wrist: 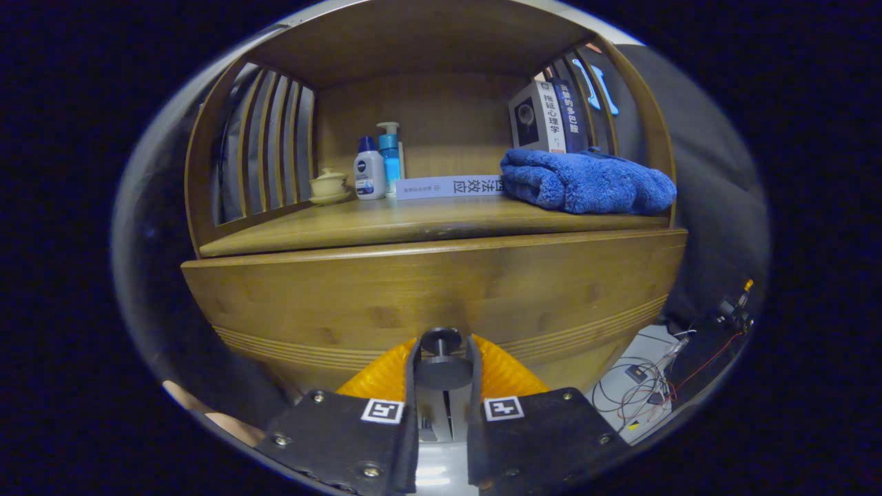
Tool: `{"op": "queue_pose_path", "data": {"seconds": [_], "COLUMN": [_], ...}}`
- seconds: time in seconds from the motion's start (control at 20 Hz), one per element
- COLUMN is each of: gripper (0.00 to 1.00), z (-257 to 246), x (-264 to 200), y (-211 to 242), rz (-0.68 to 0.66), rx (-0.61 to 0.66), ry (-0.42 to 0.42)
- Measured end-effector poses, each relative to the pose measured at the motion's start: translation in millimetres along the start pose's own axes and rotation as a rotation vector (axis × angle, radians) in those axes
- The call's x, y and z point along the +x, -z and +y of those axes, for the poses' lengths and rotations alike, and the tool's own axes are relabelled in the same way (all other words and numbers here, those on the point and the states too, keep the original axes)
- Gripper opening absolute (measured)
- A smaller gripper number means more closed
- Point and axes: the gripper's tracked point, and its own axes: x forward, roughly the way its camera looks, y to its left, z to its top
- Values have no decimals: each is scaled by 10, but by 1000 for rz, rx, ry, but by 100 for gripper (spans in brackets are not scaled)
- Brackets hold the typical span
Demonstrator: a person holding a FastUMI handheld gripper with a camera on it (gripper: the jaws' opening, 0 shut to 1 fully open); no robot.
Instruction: Pull open the drawer, take out the items inside it, and place them on the countertop above the cabinet.
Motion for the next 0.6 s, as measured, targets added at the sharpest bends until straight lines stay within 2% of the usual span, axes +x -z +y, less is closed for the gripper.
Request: {"op": "queue_pose_path", "data": {"seconds": [0.6], "gripper": [29], "z": [-31], "x": [-502], "y": [177], "rz": [32], "rx": [5], "ry": [0]}}
